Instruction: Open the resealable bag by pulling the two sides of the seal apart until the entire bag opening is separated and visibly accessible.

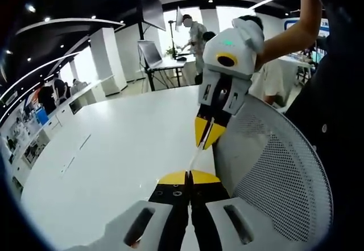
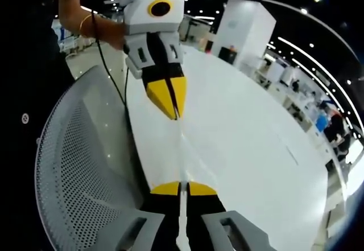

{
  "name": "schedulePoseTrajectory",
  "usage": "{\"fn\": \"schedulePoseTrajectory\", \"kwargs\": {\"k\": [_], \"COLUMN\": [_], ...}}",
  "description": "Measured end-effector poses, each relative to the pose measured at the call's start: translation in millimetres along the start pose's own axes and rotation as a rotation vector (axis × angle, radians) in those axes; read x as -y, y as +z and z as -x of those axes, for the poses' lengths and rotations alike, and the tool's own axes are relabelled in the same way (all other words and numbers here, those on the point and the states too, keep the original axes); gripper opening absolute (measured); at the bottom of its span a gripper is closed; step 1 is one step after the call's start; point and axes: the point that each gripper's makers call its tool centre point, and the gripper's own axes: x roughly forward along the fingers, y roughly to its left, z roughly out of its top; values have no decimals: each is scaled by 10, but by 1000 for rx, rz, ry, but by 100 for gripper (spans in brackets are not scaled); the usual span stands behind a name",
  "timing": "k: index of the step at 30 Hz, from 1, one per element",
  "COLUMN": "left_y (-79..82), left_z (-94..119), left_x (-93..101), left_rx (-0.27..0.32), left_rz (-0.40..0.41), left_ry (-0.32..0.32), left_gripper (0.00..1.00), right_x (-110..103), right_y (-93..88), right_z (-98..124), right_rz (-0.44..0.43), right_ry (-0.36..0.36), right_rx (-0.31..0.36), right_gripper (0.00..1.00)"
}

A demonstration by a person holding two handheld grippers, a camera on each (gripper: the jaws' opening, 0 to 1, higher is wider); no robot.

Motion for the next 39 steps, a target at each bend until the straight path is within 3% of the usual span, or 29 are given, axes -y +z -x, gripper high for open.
{"fn": "schedulePoseTrajectory", "kwargs": {"k": [39], "left_y": [8], "left_z": [82], "left_x": [-41], "left_rx": [-5], "left_rz": [9], "left_ry": [15], "left_gripper": [0], "right_x": [31], "right_y": [-111], "right_z": [48], "right_rz": [-32], "right_ry": [-23], "right_rx": [-9], "right_gripper": [0]}}
